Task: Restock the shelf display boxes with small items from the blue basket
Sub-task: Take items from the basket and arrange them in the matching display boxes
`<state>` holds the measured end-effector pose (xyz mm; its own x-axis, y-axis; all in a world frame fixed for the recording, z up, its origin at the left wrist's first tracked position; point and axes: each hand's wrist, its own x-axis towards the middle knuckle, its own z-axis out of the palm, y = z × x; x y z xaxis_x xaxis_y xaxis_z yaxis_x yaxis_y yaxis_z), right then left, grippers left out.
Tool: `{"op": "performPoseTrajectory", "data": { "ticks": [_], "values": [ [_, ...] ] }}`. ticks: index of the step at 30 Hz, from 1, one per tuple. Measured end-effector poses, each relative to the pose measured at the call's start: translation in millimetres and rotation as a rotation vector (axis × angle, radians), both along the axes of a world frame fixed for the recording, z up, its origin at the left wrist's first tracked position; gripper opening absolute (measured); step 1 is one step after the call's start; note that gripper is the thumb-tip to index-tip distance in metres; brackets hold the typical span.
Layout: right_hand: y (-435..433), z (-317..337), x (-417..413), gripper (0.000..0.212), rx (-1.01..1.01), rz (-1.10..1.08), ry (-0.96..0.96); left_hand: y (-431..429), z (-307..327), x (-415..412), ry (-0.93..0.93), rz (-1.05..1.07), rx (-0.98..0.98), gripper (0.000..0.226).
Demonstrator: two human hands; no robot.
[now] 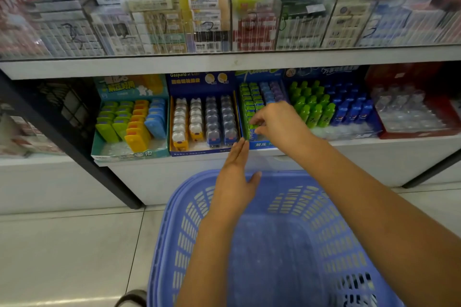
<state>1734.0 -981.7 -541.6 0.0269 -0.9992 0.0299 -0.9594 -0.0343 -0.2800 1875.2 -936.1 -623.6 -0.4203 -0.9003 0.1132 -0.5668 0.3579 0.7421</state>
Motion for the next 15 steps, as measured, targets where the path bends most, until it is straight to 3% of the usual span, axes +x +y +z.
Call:
{"op": "performPoseTrajectory", "data": {
  "ticks": [4,7,10,12,15],
  "values": [
    [2.6,0.9,8.9,0.024,-0.009,-0.054,0.112,2.7,12.7,12.0,0.065,-0.008,0.095,0.061],
    [9.5,0.4,15.0,0.025,-0.066,-0.066,0.176,7.5,16.4,18.9,0.119,0.084,0.137,0.041],
    [31.5,-17.3,16.6,0.018,-0.206,-0.039,0.15,12.8,2.3,26.1,-0.034,0.096,0.229,0.018],
    [56.2,-50.0,13.5,0.015,-0.059,0.021,0.139,15.9,-21.7,32.5,-0.29,0.017,0.319,0.016],
    [99.9,-119.4,4.8,0.022,0.498,0.134,0.163,32.5,-70.1,42.9,-0.678,-0.234,0.494,0.034]
  ]
}}
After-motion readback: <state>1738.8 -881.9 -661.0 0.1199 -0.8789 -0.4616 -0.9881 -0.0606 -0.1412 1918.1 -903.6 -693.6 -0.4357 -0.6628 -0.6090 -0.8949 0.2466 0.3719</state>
